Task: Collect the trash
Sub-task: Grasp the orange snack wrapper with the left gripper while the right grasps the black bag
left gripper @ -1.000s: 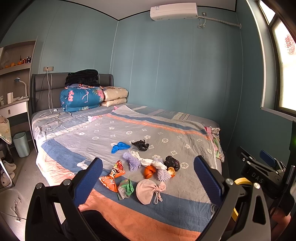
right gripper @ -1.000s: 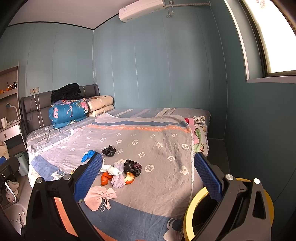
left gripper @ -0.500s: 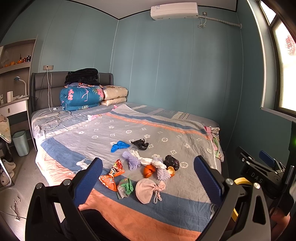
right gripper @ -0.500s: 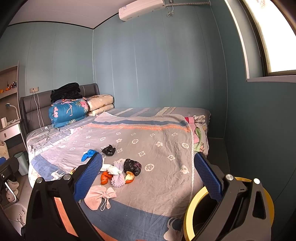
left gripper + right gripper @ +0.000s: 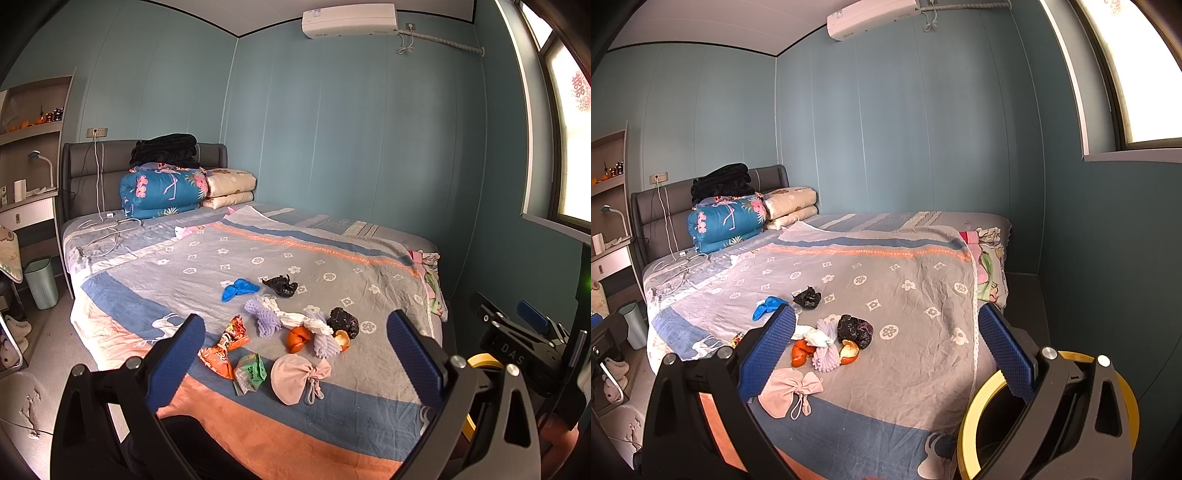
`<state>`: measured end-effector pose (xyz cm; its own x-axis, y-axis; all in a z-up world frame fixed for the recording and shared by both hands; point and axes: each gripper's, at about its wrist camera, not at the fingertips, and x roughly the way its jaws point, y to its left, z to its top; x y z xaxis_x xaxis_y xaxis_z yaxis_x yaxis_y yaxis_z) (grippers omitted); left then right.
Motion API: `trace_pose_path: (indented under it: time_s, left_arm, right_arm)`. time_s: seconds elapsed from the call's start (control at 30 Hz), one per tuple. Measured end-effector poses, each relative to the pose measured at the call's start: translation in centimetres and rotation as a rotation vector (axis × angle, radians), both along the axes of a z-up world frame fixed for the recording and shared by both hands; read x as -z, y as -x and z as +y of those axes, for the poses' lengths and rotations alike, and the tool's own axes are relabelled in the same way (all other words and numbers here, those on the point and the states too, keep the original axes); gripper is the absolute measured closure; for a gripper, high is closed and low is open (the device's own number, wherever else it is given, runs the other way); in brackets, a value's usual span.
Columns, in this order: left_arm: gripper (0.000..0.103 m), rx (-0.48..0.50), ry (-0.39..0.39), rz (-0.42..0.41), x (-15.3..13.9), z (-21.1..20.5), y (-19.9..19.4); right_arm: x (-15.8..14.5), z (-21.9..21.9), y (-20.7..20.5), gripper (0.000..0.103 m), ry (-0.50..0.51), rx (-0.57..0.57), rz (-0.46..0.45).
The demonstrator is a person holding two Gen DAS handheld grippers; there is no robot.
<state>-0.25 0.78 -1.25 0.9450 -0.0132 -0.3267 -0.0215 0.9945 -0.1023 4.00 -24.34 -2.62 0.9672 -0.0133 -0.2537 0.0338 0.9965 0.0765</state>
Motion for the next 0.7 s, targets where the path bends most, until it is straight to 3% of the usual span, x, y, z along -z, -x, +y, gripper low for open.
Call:
trace_pose_path:
  time_s: [0.4,0.47,0.6,0.7]
  left_arm:
    - [0.008,-0.042,-0.005,0.074,0.9,3.3,-3.3]
    - [0.008,-0.008,-0.019,0.104,1.6,4.1,-4.5]
    - [0.008,0.152,0.001,0.223,3.7,6.1,-7.4]
    - [0.008,0.172,0.009,0.267,5.2,7.6,-9.2]
  right_arm:
    - [1.2,0.6,-4.7,0.008,0.033,-0.036,0.051]
    - [1.3,0.9,-6.6,0.008,0.045,-0.059,0.088]
    - [1.8,1.4,-10.4,0.008,0.062,-0.076,0.161]
    - [2.9,1.9,-13.6,0.008,0.063,-0.100,0.232]
